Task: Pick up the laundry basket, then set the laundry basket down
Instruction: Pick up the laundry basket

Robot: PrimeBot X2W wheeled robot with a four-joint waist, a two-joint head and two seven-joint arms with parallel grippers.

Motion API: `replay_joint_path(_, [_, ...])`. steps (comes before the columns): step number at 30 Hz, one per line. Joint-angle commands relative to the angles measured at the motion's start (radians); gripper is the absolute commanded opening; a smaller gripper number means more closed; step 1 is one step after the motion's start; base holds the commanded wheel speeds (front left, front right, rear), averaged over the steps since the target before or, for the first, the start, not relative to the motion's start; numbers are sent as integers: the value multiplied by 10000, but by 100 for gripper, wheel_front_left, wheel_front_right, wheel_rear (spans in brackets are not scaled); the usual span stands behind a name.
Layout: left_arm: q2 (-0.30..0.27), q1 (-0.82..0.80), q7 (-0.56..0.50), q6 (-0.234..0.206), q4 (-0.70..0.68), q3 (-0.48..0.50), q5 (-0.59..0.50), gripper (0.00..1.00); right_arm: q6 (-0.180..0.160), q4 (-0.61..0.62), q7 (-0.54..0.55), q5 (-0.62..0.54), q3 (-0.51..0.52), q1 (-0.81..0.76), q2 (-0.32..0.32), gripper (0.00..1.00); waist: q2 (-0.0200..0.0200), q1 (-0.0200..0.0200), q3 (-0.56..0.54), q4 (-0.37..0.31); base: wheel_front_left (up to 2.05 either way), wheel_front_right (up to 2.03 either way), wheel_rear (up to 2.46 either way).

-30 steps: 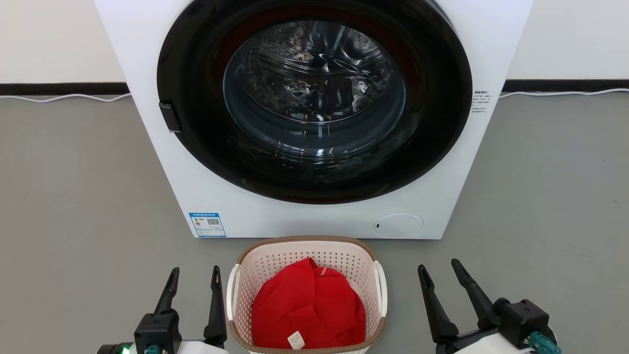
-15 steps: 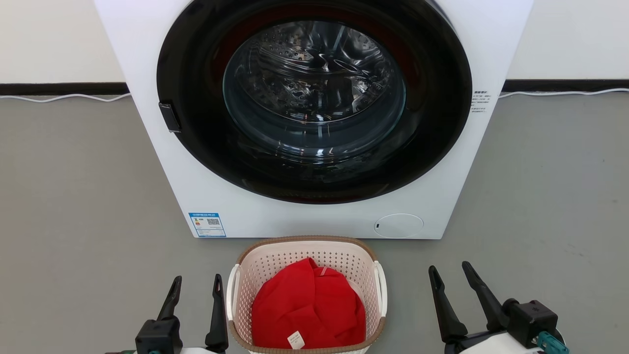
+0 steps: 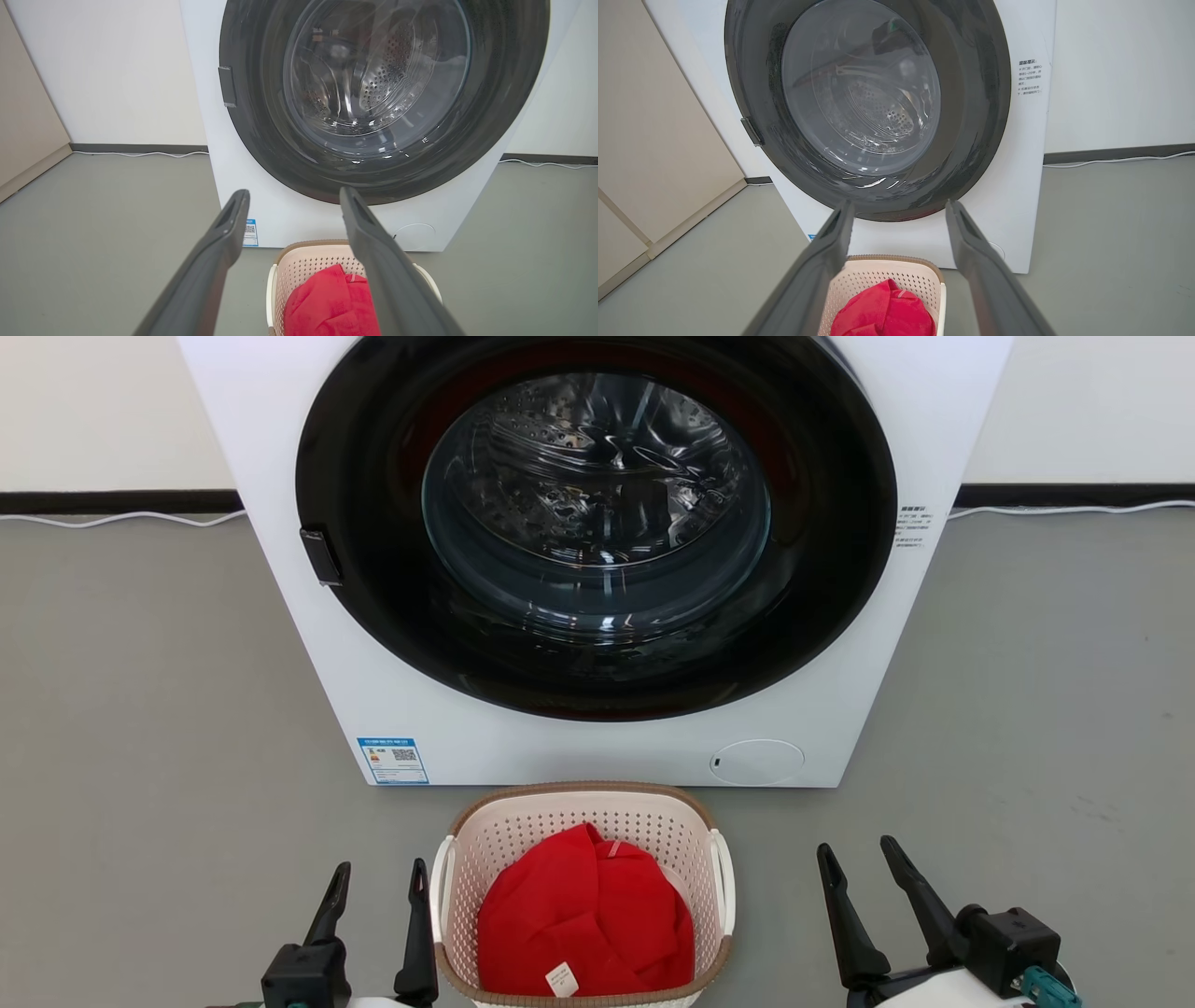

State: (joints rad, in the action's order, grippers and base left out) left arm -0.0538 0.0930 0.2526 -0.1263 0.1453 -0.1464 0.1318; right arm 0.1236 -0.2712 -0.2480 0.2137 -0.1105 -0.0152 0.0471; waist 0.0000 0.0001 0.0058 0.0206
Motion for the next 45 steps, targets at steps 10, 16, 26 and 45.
replay_joint_path(10, [35, -302, 92, -70, -235, 247, 172, 100, 71, 232, -138, 68, -193, 404, 31, 100, 0, 0, 154, -14, 0, 0, 0])
replay_joint_path(16, [35, -491, 92, -72, -278, 301, 273, 100, 71, 280, -138, 18, -146, 585, 31, 100, 0, 0, 546, -20, 0, 0, 0])
replay_joint_path(26, [35, -1460, 92, 296, 97, 388, 672, 100, 71, 76, -138, 85, 71, 1400, 31, 100, 0, 0, 1847, -28, 0, 0, 0])
replay_joint_path(45, [35, -4540, 92, 606, 1502, 491, 853, 100, 71, -609, -138, -325, 571, 3847, 31, 100, 0, 0, 5375, 304, 0, 0, 0])
